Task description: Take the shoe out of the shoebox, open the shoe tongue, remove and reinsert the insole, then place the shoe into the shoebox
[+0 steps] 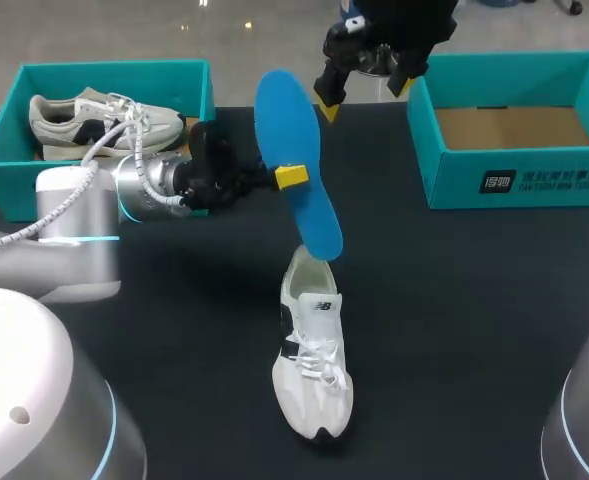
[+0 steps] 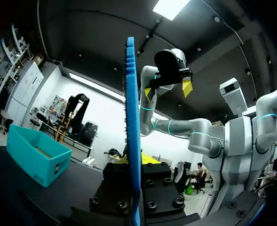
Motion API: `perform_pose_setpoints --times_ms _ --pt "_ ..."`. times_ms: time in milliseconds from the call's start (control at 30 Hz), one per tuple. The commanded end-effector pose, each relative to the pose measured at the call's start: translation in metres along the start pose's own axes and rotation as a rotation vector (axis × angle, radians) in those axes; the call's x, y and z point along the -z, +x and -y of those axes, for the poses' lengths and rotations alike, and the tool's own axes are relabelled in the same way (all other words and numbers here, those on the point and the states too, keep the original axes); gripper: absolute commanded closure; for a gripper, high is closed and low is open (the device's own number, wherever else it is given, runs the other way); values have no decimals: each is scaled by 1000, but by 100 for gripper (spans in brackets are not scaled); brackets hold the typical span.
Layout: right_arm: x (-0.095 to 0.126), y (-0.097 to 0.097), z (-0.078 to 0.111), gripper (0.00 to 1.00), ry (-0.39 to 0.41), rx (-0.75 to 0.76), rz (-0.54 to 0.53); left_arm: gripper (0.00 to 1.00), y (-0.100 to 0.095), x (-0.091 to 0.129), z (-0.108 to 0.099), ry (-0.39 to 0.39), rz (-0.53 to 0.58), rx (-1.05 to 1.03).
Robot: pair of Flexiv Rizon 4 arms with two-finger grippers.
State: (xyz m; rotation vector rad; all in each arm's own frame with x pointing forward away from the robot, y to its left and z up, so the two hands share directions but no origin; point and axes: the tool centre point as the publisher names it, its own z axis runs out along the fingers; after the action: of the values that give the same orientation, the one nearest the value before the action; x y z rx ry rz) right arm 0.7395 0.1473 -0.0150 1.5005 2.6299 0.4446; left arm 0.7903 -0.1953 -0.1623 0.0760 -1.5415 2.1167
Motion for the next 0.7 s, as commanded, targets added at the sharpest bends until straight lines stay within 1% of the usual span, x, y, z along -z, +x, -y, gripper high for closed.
perform_pose_setpoints --times_ms 33,167,400,700 --pt "0 0 -1 0 2 -1 0 100 1 -4 2 31 80 124" --pt "0 0 -1 0 2 -1 0 100 -2 -4 2 18 134 190" --pt "0 0 -1 0 2 -1 0 100 0 -6 1 -26 179 301" --pt "0 0 -1 0 2 -1 0 100 -6 6 -1 -40 294 435"
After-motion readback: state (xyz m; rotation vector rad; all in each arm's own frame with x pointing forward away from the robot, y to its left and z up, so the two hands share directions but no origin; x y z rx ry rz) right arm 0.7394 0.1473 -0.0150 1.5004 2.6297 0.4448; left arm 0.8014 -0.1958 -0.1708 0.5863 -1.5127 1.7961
